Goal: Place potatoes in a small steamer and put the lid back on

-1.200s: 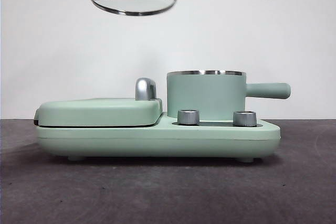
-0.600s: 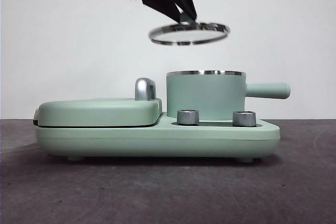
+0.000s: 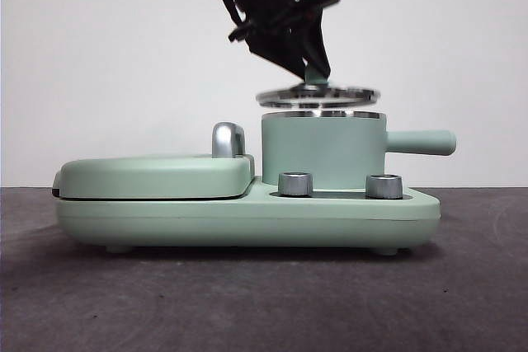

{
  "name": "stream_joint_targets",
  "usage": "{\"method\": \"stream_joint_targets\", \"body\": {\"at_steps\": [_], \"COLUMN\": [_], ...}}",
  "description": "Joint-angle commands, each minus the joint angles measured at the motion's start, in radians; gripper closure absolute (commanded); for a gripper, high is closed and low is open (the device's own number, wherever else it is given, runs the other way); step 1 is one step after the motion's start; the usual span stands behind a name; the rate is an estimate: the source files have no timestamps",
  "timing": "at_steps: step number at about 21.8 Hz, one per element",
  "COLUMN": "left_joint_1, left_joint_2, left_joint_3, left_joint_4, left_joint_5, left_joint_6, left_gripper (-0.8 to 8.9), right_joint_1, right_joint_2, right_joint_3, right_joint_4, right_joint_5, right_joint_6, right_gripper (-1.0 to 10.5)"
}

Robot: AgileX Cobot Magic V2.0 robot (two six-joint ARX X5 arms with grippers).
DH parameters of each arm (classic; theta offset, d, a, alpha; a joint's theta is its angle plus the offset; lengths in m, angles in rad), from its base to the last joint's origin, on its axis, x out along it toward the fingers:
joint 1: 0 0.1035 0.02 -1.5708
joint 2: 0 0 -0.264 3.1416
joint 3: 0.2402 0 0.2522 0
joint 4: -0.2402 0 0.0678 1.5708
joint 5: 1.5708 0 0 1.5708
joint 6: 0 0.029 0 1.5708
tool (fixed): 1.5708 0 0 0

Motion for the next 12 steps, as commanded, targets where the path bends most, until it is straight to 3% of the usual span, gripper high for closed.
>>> {"method": "stream_joint_targets", "body": {"at_steps": [1, 12], "left_joint_1": [-0.010, -0.016], "left_joint_2": [0.031, 0.035], "left_joint_3": [0.031, 0.031], "left_joint_4": [0.032, 0.058], "left_joint_5": [0.002, 0.002], "left_joint_6": [0.014, 0.014], "left_gripper": [8.08, 8.08], "right_joint_1": [0.006, 0.006], "right_joint_2": [0.002, 0.003], "right_joint_3": [0.006, 0.006], "right_joint_4": [0.011, 0.018], "right_joint_5": [-0.022, -0.029], "right_joint_6": [0.013, 0.013], "right_gripper": [5.5, 5.5]}}
